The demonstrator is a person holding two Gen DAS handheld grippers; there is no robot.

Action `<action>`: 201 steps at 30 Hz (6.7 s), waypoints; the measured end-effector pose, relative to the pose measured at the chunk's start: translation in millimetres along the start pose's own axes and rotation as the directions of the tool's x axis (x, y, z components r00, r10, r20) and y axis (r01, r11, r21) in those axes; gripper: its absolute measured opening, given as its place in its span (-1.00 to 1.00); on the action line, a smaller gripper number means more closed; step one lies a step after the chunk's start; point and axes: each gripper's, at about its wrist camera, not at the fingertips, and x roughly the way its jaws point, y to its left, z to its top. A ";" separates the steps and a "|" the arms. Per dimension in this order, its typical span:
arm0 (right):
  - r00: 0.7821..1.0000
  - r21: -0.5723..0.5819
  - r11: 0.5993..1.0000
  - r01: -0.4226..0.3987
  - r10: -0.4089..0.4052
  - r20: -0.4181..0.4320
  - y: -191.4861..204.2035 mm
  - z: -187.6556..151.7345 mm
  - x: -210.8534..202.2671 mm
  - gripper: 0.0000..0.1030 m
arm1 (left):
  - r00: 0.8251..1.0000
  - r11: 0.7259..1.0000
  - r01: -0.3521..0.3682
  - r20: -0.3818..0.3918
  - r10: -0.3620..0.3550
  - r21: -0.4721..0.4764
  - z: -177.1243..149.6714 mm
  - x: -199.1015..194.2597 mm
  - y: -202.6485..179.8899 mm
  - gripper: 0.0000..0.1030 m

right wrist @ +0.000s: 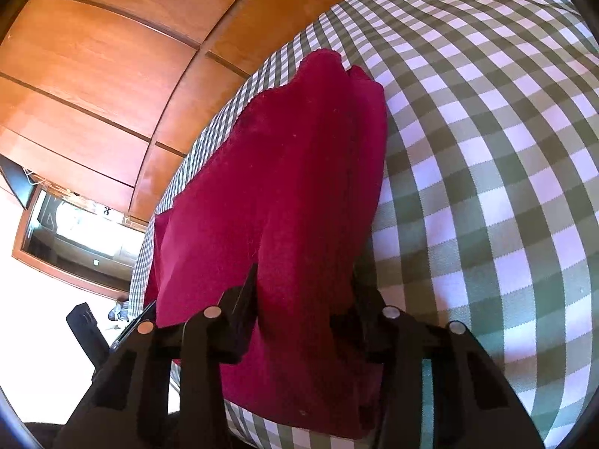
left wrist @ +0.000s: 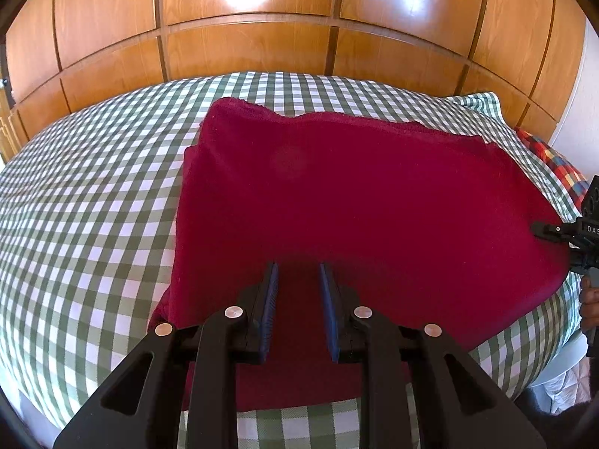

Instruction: Fold small clothes

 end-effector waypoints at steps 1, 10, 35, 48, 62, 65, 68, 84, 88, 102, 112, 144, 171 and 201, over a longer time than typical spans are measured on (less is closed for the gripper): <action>1.000 0.000 1.000 0.006 -0.006 0.001 2.3 0.3 0.0 -0.29 | 1.000 1.000 0.000 0.002 0.000 -0.006 -0.1 -1.3 0.8 -0.60; 0.998 -0.178 0.983 -0.053 0.058 0.022 108.5 7.4 -26.2 -0.48 | 0.998 0.995 0.051 -0.028 -0.053 -0.088 -5.5 0.7 26.5 -0.60; 0.916 -0.509 0.823 -0.252 0.033 -0.400 297.9 -58.8 167.0 0.28 | 0.908 0.870 0.396 -0.017 -0.419 -0.295 -20.8 -13.3 86.2 -0.60; 0.922 -0.307 0.878 -0.368 0.302 -0.243 206.0 -34.3 68.1 0.54 | 0.866 0.777 0.499 0.231 -0.442 -0.383 -9.4 -111.2 149.9 -0.08; 0.993 -0.460 0.887 -0.040 -0.015 -0.116 179.2 -68.4 89.0 0.54 | 0.870 0.837 0.491 0.088 -0.485 -0.242 -8.4 -96.6 65.8 -0.85; 0.987 -0.500 0.866 -0.020 -0.063 -0.148 190.0 -79.3 106.6 0.52 | 0.900 0.867 0.435 0.138 -0.413 -0.242 -26.7 -102.0 78.4 -0.86; 0.971 -0.509 0.861 -0.011 -0.112 -0.209 186.1 -91.4 137.0 0.55 | 0.935 0.890 0.347 0.033 -0.353 -0.297 -58.9 -73.8 86.2 -0.86; 0.977 -0.437 0.890 -0.129 0.038 -0.210 169.7 -47.9 72.4 0.85 | 0.931 0.866 0.366 0.154 -0.332 -0.341 -2.4 -88.8 116.5 0.26; 0.987 -0.359 0.928 -0.098 0.045 -0.153 158.2 -20.8 68.4 0.86 | 0.953 0.888 0.302 0.077 -0.294 -0.347 20.4 -55.7 112.3 0.52; 0.951 -0.183 0.966 -0.181 0.124 -0.284 169.6 9.2 180.7 0.83 | 0.918 0.864 0.372 -0.005 -0.397 -0.340 -10.4 27.8 133.8 0.10; 0.953 -0.284 0.938 -0.200 0.119 -0.279 184.4 2.0 173.9 -0.03 | 0.936 0.914 0.353 0.079 -0.344 -0.199 -7.0 -1.1 108.5 -0.34; 0.977 -0.147 0.989 -0.024 0.054 0.207 29.6 19.3 -72.1 -0.05 | 0.867 0.811 0.459 0.019 -0.498 0.363 95.8 12.7 -160.0 -0.36; 0.829 0.111 0.903 0.415 -0.425 0.363 -38.3 36.1 -111.8 0.72 | 0.952 0.907 0.302 -0.054 -0.300 0.295 124.3 109.4 -258.2 0.46; 0.505 0.195 0.654 0.731 -0.711 0.489 120.6 -91.8 -77.6 0.95 | 0.966 0.982 0.099 0.221 -0.133 0.160 43.9 -37.0 -159.7 0.93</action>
